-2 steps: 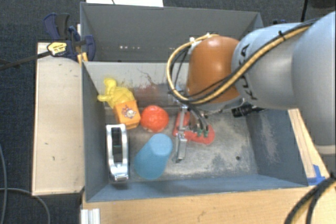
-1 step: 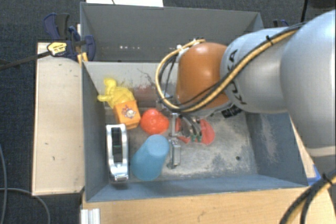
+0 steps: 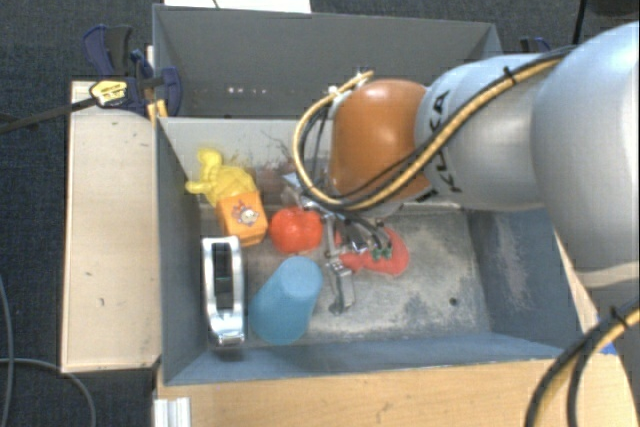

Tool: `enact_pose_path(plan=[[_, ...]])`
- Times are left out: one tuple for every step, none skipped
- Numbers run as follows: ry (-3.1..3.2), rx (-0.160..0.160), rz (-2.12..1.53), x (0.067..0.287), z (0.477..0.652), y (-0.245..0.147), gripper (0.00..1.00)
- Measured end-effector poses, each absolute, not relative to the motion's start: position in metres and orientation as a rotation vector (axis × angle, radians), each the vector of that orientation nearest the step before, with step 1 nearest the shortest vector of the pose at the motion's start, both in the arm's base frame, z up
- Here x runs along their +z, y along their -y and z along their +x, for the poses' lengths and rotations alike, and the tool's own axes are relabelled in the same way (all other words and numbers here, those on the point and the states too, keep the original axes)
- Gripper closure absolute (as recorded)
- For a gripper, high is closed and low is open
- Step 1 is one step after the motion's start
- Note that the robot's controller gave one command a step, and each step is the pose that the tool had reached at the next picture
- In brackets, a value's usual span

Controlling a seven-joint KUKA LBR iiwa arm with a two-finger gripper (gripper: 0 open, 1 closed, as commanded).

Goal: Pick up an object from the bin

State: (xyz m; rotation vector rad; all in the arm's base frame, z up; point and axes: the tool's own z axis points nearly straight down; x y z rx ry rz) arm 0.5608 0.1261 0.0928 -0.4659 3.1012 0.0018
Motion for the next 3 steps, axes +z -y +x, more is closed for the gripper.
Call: enact_pose_path(plan=[[-3.088,0.001,-0.565,0.079,0.558,-0.133,0.00],[-3.067,0.001,-0.660,0.073,0.571,-0.132,0.00],[-3.045,0.001,-0.749,0.072,0.577,-0.133,0.00]])
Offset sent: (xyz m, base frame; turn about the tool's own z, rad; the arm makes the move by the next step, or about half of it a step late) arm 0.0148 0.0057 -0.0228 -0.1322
